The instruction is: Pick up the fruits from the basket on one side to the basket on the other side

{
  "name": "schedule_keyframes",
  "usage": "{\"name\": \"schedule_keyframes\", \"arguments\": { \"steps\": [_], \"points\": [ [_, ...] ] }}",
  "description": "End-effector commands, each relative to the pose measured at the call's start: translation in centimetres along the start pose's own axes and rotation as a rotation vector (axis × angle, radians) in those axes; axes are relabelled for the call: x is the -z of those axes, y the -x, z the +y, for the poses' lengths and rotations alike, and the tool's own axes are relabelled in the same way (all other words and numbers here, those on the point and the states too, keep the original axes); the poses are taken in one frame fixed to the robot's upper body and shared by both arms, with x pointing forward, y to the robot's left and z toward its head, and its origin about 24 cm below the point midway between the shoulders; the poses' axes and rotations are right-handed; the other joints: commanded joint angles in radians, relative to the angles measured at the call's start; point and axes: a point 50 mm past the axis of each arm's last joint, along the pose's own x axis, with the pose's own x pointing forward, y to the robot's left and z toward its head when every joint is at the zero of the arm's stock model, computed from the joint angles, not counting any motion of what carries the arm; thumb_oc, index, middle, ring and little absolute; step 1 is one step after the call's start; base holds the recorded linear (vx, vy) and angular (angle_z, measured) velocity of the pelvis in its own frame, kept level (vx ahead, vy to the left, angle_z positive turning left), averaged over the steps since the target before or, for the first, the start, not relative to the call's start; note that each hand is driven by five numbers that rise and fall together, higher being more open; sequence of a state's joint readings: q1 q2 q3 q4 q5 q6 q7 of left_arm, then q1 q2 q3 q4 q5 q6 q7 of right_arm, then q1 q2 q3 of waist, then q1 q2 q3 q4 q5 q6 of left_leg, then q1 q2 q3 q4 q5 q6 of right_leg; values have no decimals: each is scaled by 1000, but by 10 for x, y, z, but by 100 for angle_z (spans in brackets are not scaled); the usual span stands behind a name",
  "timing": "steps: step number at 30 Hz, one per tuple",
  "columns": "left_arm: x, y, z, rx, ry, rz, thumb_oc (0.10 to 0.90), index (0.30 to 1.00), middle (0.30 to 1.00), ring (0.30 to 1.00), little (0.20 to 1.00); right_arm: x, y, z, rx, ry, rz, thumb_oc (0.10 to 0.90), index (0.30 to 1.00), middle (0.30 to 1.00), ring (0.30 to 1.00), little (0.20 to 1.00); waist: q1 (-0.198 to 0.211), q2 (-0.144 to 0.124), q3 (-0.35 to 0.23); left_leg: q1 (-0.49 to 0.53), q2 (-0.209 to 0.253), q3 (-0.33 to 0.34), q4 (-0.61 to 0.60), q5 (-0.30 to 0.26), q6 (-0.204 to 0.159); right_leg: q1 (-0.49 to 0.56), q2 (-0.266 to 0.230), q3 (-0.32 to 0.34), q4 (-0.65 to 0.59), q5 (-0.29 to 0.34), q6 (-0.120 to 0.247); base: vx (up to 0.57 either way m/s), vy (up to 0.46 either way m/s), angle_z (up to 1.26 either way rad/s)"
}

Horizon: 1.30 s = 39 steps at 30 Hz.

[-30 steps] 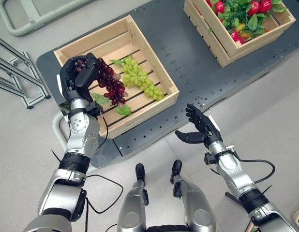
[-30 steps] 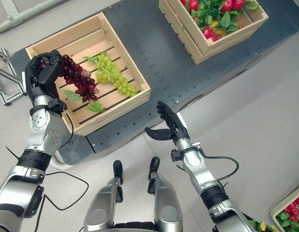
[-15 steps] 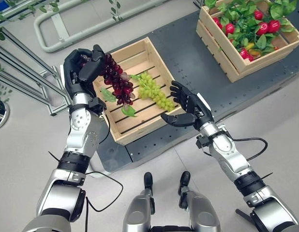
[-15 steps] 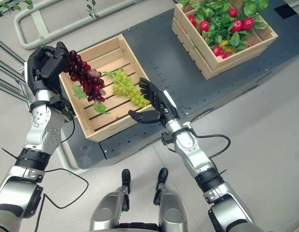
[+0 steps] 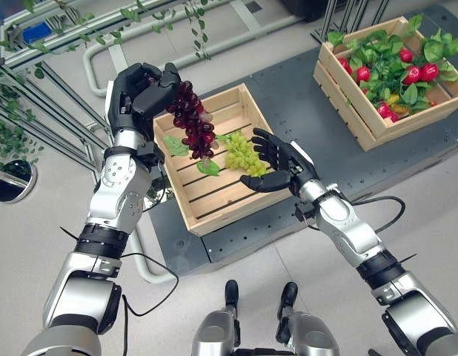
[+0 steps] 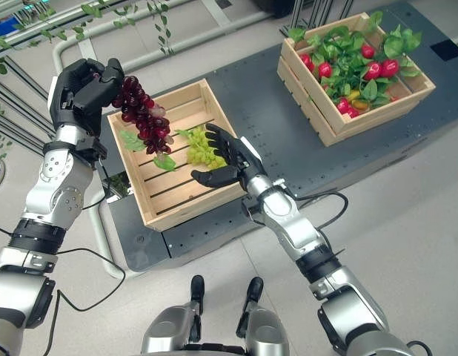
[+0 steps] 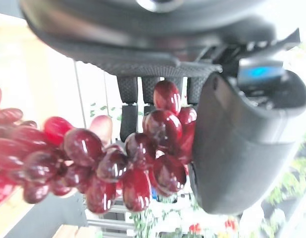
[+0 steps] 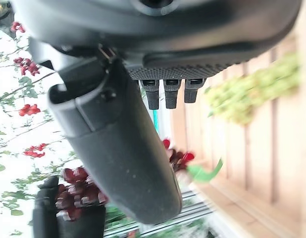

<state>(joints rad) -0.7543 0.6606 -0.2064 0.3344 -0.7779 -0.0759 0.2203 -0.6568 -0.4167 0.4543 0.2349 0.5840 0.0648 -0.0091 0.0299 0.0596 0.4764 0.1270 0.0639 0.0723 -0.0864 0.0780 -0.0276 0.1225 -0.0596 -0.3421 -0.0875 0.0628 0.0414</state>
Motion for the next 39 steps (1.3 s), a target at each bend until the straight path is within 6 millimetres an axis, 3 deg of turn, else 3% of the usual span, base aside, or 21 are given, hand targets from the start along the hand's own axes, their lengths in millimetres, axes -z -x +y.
{"name": "schedule_keyframes", "arguments": {
  "steps": [1, 8, 16, 30, 39],
  "points": [
    [-19, -13, -15, 87, -33, -103, 400, 300, 300, 300, 300, 26, -5, 36, -63, -214, 48, 800, 900, 900, 900, 900, 30, -13, -355, -54, -95, 1, -1, -49, 16, -8, -54, 38, 0, -36, 11, 16, -29, 16],
    [-16, -19, -33, 171, -53, -55, 400, 300, 300, 300, 300, 2, -27, 51, -80, -269, 12, 800, 900, 900, 900, 900, 46, -9, -377, -47, -96, -3, -1, -61, 18, -1, -54, 22, 0, -40, 10, -3, -11, 5],
    [-11, -24, -55, 235, -48, -12, 400, 300, 300, 300, 300, -15, -47, 57, -44, -214, -1, 800, 900, 900, 900, 900, 63, -17, -406, -35, -93, -5, -1, -70, 22, 13, -55, 11, 0, -46, 9, -21, -4, 1],
    [-2, -25, -67, 293, -33, 36, 400, 300, 300, 300, 300, -36, -55, 54, -38, -228, -56, 800, 900, 900, 900, 900, 64, -24, -438, -18, -89, -2, -1, -77, 25, 25, -60, 16, 0, -47, 14, -13, 0, 0],
    [-5, -25, -76, 318, 67, 15, 400, 300, 300, 300, 300, -15, -55, 60, -86, -301, 68, 800, 900, 900, 900, 900, 63, -27, -450, -17, -91, -1, -1, -82, 27, 24, -60, 19, 0, -47, 16, 0, 0, 0]
  ]
}}
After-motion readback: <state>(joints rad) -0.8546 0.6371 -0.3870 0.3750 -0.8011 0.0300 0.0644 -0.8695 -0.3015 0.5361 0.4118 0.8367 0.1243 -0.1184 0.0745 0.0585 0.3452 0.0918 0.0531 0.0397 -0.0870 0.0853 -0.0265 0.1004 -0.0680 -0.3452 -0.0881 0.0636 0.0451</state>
